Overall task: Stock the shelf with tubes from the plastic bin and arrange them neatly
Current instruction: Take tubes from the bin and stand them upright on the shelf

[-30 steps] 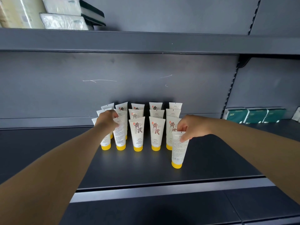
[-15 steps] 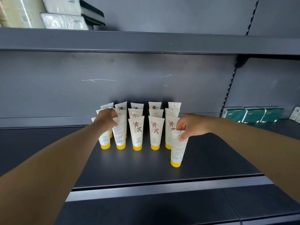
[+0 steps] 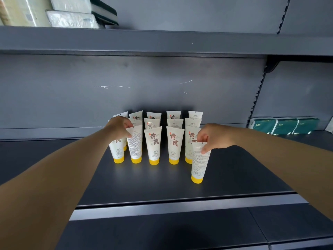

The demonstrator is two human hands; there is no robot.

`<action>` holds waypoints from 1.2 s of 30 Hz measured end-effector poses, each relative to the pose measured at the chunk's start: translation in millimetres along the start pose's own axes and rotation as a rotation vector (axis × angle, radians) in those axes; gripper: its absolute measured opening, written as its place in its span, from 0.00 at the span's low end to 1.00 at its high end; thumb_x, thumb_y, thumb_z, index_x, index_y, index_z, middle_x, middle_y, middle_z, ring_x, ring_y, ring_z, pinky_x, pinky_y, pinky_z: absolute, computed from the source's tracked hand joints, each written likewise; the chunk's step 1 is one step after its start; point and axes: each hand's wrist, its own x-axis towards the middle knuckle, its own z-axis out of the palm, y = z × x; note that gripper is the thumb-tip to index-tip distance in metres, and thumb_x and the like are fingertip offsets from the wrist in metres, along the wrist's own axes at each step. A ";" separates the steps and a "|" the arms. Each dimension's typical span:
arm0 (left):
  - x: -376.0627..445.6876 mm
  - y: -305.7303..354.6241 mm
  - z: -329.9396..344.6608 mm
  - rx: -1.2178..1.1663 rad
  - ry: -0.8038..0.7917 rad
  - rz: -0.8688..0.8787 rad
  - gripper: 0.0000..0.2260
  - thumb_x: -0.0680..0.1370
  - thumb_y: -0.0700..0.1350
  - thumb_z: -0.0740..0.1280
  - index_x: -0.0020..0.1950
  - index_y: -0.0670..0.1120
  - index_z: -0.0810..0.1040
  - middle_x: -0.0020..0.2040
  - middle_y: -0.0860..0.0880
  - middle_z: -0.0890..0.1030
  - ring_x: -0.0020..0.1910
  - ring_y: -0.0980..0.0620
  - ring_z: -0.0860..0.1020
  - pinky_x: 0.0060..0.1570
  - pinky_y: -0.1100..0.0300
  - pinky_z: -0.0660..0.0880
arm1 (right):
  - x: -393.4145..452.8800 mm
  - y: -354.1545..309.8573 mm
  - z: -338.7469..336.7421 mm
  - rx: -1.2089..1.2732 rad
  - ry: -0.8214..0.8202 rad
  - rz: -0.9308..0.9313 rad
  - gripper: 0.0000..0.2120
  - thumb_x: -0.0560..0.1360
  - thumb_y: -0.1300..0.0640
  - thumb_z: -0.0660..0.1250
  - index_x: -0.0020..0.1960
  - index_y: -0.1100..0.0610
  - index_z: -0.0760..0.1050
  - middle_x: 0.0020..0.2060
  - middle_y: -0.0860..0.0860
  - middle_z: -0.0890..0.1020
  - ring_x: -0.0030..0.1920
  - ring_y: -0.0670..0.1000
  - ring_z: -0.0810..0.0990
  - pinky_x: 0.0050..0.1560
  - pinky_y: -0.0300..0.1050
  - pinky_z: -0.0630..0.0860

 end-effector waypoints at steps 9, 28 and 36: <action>4.3 2.2 1.1 -0.004 -0.017 0.018 0.20 0.71 0.37 0.72 0.63 0.43 0.77 0.63 0.44 0.77 0.54 0.46 0.77 0.49 0.58 0.74 | 3.0 4.6 2.4 0.040 0.049 -0.014 0.09 0.71 0.55 0.73 0.50 0.53 0.79 0.50 0.46 0.83 0.48 0.47 0.80 0.48 0.40 0.77; -33.3 9.6 -24.2 -0.091 0.071 0.034 0.18 0.68 0.36 0.75 0.56 0.43 0.78 0.56 0.45 0.80 0.55 0.46 0.78 0.49 0.59 0.74 | -36.5 -7.1 -14.4 0.067 0.102 0.040 0.18 0.69 0.53 0.74 0.58 0.51 0.77 0.53 0.46 0.79 0.52 0.47 0.78 0.56 0.46 0.77; -132.8 8.0 -24.1 -0.189 -0.067 0.110 0.17 0.67 0.37 0.76 0.54 0.43 0.79 0.54 0.44 0.80 0.50 0.48 0.77 0.52 0.58 0.74 | -129.6 -58.5 3.6 0.129 0.121 0.087 0.19 0.69 0.53 0.74 0.58 0.53 0.76 0.54 0.48 0.78 0.54 0.49 0.77 0.55 0.44 0.75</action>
